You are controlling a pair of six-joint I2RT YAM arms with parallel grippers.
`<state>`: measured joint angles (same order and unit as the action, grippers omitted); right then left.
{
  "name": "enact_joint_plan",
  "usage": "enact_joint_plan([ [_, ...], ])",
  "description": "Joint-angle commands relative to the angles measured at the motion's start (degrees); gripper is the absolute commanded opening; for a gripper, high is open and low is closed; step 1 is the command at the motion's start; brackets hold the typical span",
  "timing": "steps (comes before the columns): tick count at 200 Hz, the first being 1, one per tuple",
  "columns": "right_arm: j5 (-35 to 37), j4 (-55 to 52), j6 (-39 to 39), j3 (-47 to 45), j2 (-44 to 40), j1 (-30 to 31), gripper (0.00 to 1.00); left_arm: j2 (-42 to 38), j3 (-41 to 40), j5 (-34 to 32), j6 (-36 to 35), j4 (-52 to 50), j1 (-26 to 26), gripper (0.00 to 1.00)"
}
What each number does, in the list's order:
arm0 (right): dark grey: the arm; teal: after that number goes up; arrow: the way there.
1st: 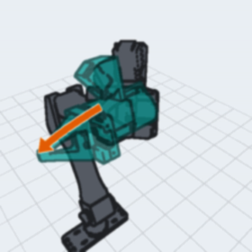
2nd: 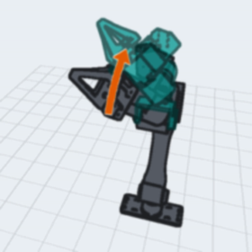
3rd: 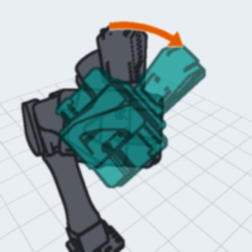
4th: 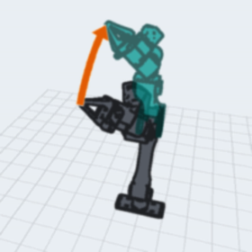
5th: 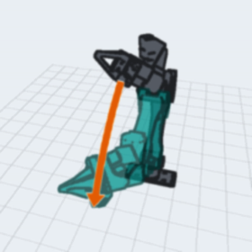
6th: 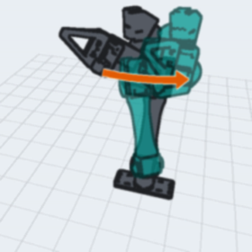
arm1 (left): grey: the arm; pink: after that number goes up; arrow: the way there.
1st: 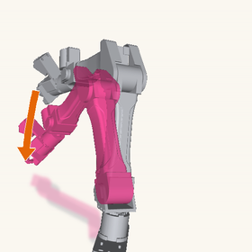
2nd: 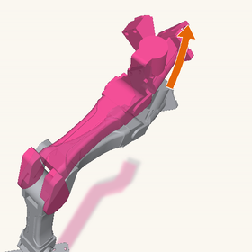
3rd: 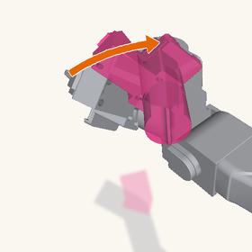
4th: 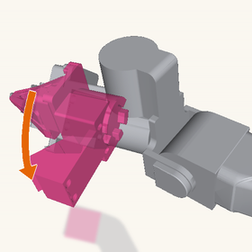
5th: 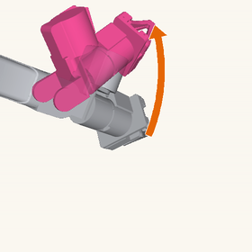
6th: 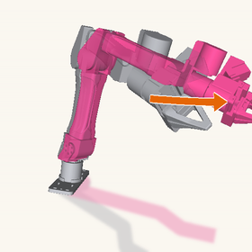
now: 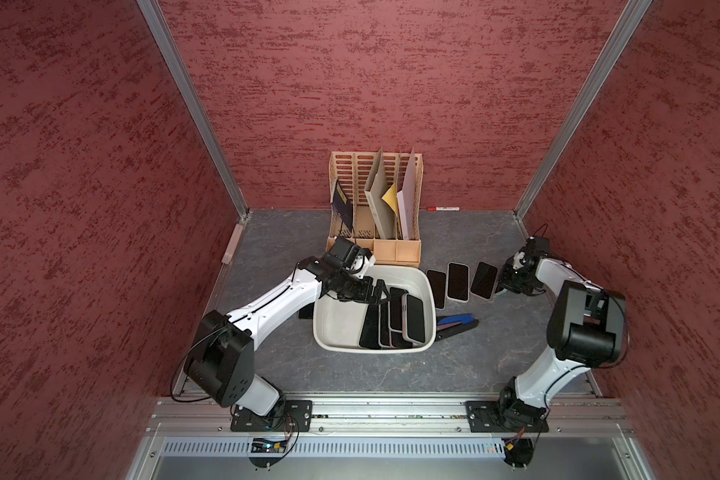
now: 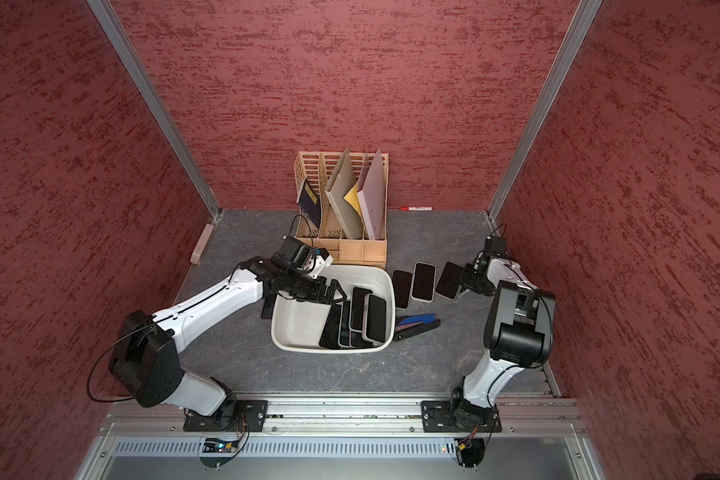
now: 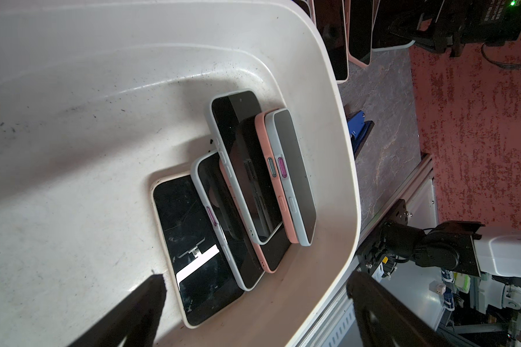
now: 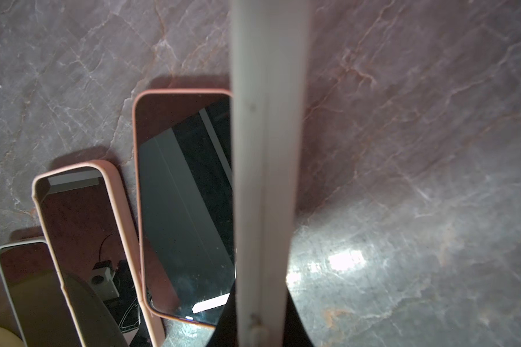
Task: Take the phone out of the storage box
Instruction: Place the phone at the center of the board.
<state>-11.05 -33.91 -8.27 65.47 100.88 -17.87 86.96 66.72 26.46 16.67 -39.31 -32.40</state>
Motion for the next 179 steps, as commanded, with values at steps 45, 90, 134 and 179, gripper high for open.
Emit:
enact_joint_plan([
  [45, -11.44, 3.15, 1.32, -2.18, 0.92, 0.28, 0.0, 1.3, 0.65, -0.48, 0.89, 3.71, 0.66, 1.0],
  [90, -16.68, 2.51, 0.19, -1.43, 2.58, 0.04, 0.0, 3.87, 2.53, -0.44, -0.14, 1.85, 1.09, 1.0],
  [134, -18.11, 2.23, -1.62, -0.72, 4.79, -1.44, 0.0, 4.11, 2.29, -1.06, 0.36, 1.95, 1.11, 1.0],
  [179, -16.88, -0.31, -3.11, 0.55, 6.14, -4.48, 0.14, 4.73, 3.5, -6.94, -0.56, -2.87, 1.2, 1.0],
])
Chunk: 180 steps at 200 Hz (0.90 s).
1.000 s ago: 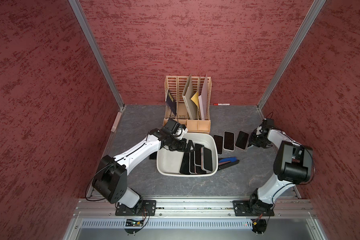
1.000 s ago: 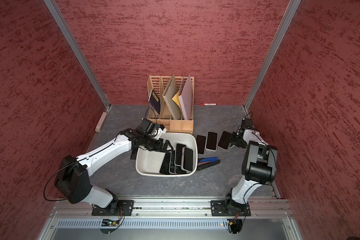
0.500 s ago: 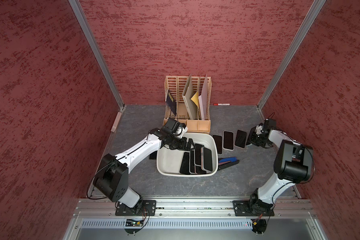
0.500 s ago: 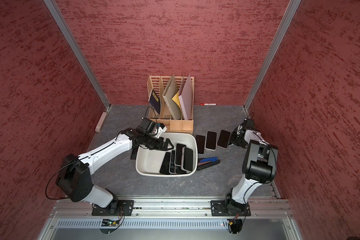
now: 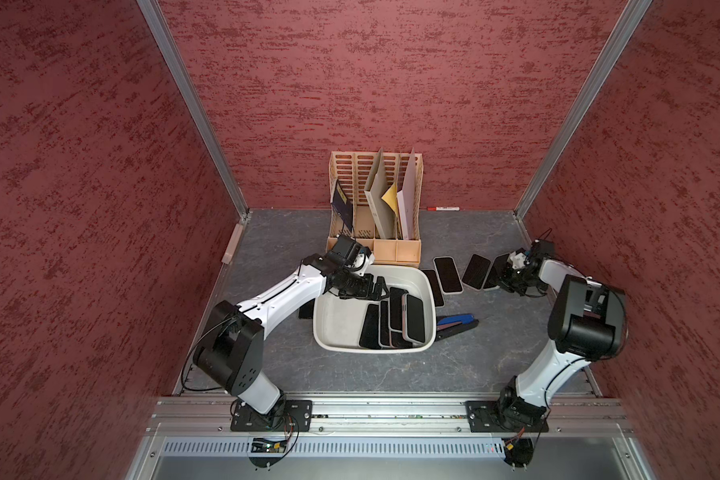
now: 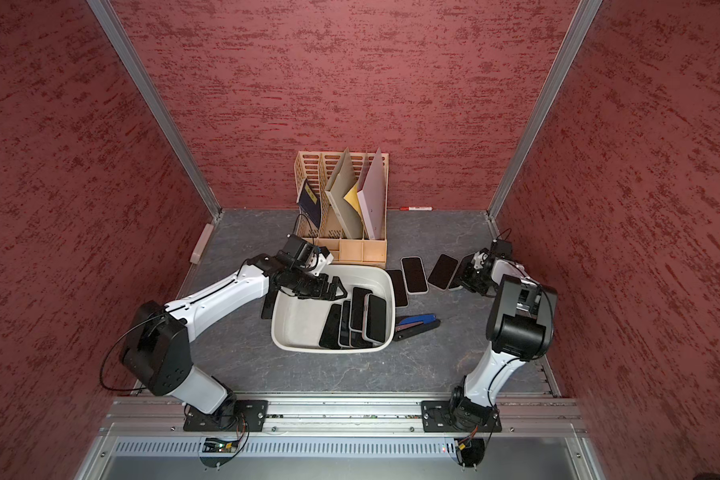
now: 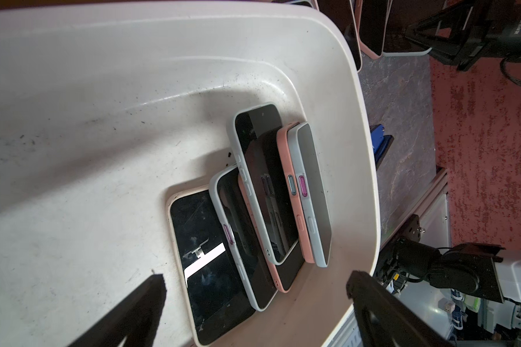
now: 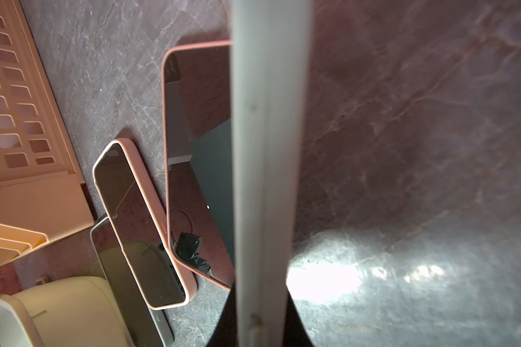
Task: Take the phone out of the storage box
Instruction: Place the phone at the center of the board.
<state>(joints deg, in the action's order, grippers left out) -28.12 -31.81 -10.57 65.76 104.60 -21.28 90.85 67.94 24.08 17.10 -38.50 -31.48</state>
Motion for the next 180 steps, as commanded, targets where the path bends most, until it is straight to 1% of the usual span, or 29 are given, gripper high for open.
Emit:
enact_joint_plan([
  [1, 0.22, -2.44, -0.84, 0.26, 2.49, -1.15, 0.15, 0.87, 2.41, -4.74, -1.05, -3.9, 0.28, 1.0],
  [6, 0.45, -2.55, -0.91, 0.29, 2.46, -1.37, 0.2, 1.19, 2.93, -5.32, -1.29, -5.02, 0.33, 1.0],
  [19, 0.67, -2.68, -1.35, 0.16, 2.72, -1.84, 0.26, 1.94, 3.87, -6.5, -1.58, -7.28, 0.22, 1.0],
  [34, 0.8, -2.86, -1.84, 0.24, 2.95, -2.36, 0.46, 1.68, 3.6, -7.29, -1.62, -7.66, 0.2, 1.0],
  [49, 1.41, -3.58, -1.98, 0.64, 3.02, -2.7, 0.62, 1.17, 2.76, -7.73, -1.03, -7.14, 0.2, 1.0],
  [57, 1.82, -4.09, -1.93, 0.85, 3.0, -2.87, 0.68, 1.01, 2.57, -7.95, -0.85, -7.08, 0.2, 1.0],
  [72, 3.05, -5.54, -1.91, 1.53, 2.66, -3.2, 0.73, 0.87, 2.42, -8.68, -0.76, -7.13, 0.0, 1.0],
  [75, 3.31, -5.88, -2.03, 1.61, 2.42, -3.24, 0.76, 0.9, 2.43, -8.84, -0.76, -7.19, -0.06, 1.0],
  [81, 4.01, -6.46, -2.29, 1.74, 1.95, -3.31, 0.77, 0.97, 2.54, -8.98, -0.72, -7.43, -0.23, 1.0],
  [85, 4.58, -6.88, -2.55, 1.83, 1.38, -3.33, 0.81, 1.05, 2.64, -9.17, -0.82, -7.61, -0.39, 1.0],
  [91, 5.51, -7.68, -2.93, 1.94, 0.46, -3.33, 0.82, 1.18, 2.72, -9.44, -0.92, -7.85, -0.78, 1.0],
  [97, 7.06, -8.38, -3.21, 1.94, -0.63, -3.33, 0.86, 1.54, 2.97, -9.72, -1.02, -8.12, -1.17, 1.0],
  [104, 9.01, -9.2, -3.56, 1.84, -2.09, -3.33, 0.87, 2.01, 3.25, -10.01, -1.02, -8.5, -1.84, 1.0],
  [108, 10.36, -9.69, -3.74, 1.75, -2.97, -3.33, 0.91, 2.32, 3.41, -10.12, -0.9, -8.77, -2.26, 1.0],
  [115, 12.7, -10.81, -3.97, 1.59, -4.78, -3.33, 0.92, 3.0, 3.85, -10.25, -0.49, -9.24, -2.87, 1.0],
  [119, 14.29, -11.61, -4.07, 1.5, -5.69, -3.33, 0.95, 3.42, 4.07, -10.12, -0.13, -9.43, -3.23, 1.0],
  [127, 16.02, -12.54, -4.69, 0.99, -8.09, -3.33, 0.96, 4.02, 4.23, -9.78, 0.56, -9.33, -4.01, 1.0],
  [144, 15.22, -12.53, -6.55, -1.07, -13.16, -3.25, 0.96, 5.31, 4.61, -8.51, 2.46, -7.95, -6.13, 1.0],
  [158, 11.38, -11.27, -8.64, -3.17, -16.93, -2.71, 0.96, 6.2, 5.13, -7.11, 4.78, -6.29, -7.79, 1.0],
  [170, 9.51, -11.18, -9.78, -4.02, -19.21, -1.18, 0.96, 7.13, 5.58, -3.15, 7.35, -3.43, -8.46, 1.0],
  [180, 7.46, -11.84, -10.14, -3.97, -20.14, 0.47, 0.96, 7.99, 5.54, 1.57, 10.01, 0.18, -8.68, 1.0],
])
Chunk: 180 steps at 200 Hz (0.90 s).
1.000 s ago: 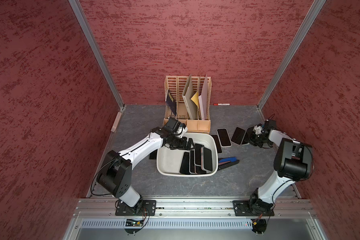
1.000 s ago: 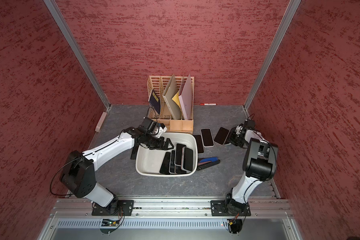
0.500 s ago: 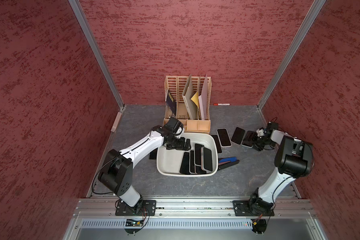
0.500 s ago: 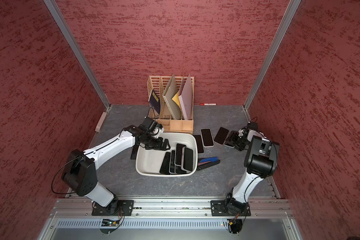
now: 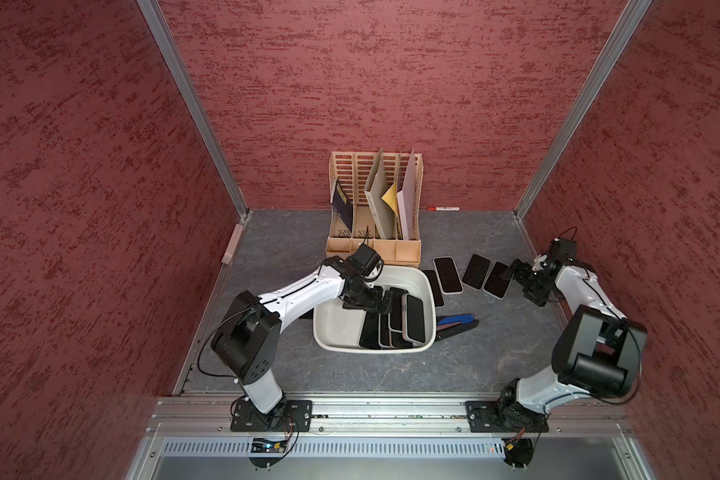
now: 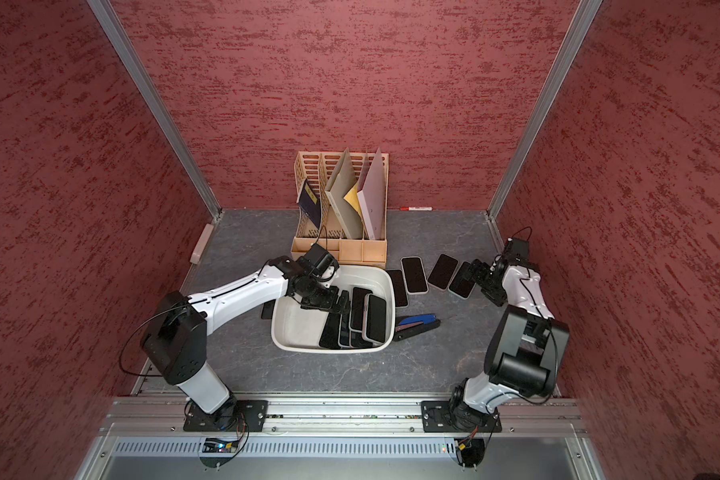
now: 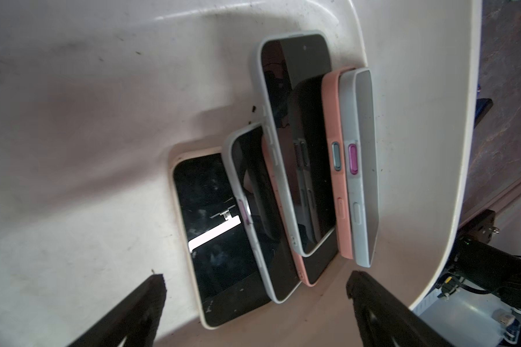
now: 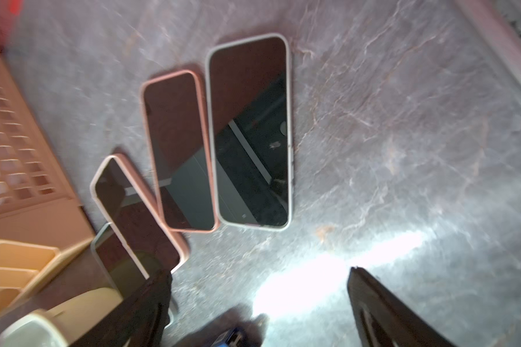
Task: Take the phone out of the storage box
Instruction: Place the phone at the center of the board, then pick up the phone from the storage box.
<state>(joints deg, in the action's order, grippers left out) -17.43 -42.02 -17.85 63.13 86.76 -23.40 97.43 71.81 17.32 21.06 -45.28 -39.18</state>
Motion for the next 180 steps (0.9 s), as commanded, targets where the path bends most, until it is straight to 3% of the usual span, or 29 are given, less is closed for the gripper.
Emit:
enact_joint_plan([
  [1, -3.36, -1.69, -2.88, -1.3, -2.39, 2.84, 0.96, 1.47, 1.62, 8.81, 6.3, 7.35, -1.03, 1.0],
  [28, -6.16, -3.91, -3.07, -1.16, -5.95, 8.13, 0.96, 4.85, 2.62, 16.35, 11.78, 14.02, -1.97, 0.86],
  [89, -7.55, -8.19, -2.21, -0.84, -11.26, 14.1, 0.95, 12.09, 7.8, 19.09, 12.25, 11.6, -3.94, 0.65],
  [180, -9.17, -7.31, -3.12, -1.26, -11.04, 14.52, 0.94, 13.27, 7.93, 17.31, 10.99, 7.31, -5.21, 0.6],
])
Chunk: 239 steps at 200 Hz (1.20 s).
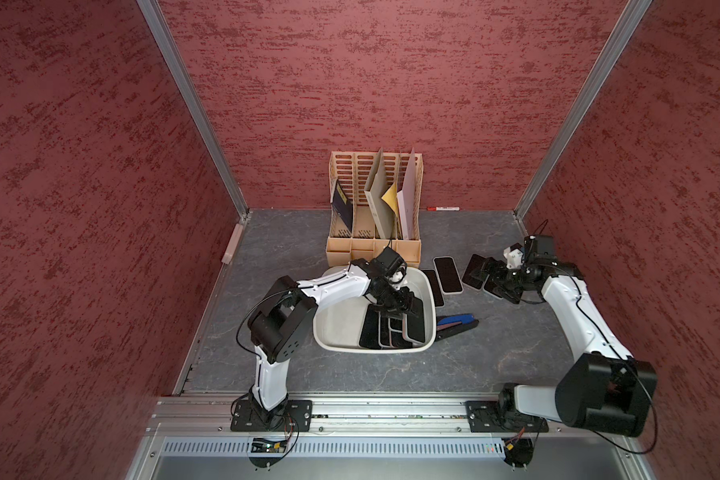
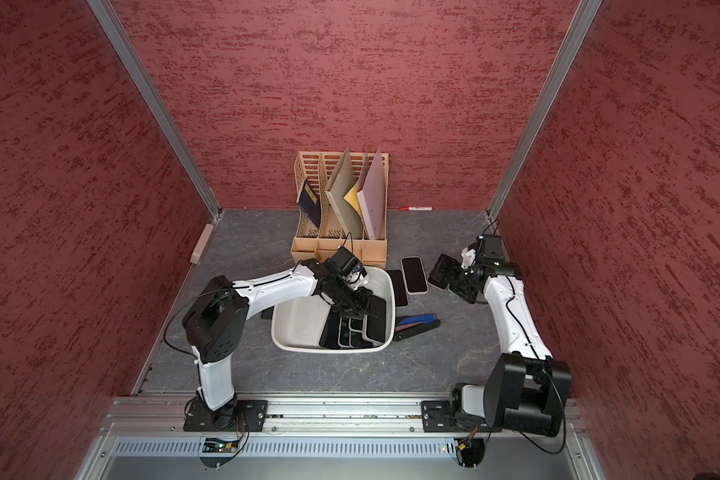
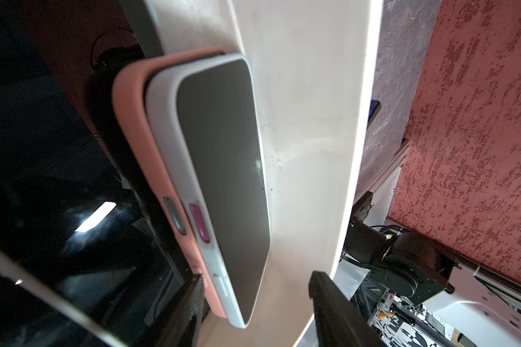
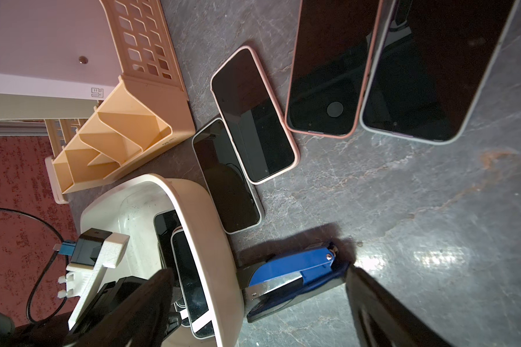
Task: Take the phone out of the storage box
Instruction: Pick up the phone from the storage box.
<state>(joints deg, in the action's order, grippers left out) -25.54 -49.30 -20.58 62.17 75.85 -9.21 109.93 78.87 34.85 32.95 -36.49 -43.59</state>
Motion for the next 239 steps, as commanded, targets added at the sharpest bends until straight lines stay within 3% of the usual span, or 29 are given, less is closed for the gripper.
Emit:
enact_joint_plan([
  [1, -1.03, -0.02, -0.41, -0.3, -0.2, 0.33, 0.94, 0.74, 0.86, -0.22, -0.84, -1.48, -0.79, 0.6],
  [239, -1.88, 0.86, -0.23, -4.69, -2.2, 0.45, 0.94, 5.1, 5.36, -0.06, 1.07, -1.91, -4.61, 0.59],
])
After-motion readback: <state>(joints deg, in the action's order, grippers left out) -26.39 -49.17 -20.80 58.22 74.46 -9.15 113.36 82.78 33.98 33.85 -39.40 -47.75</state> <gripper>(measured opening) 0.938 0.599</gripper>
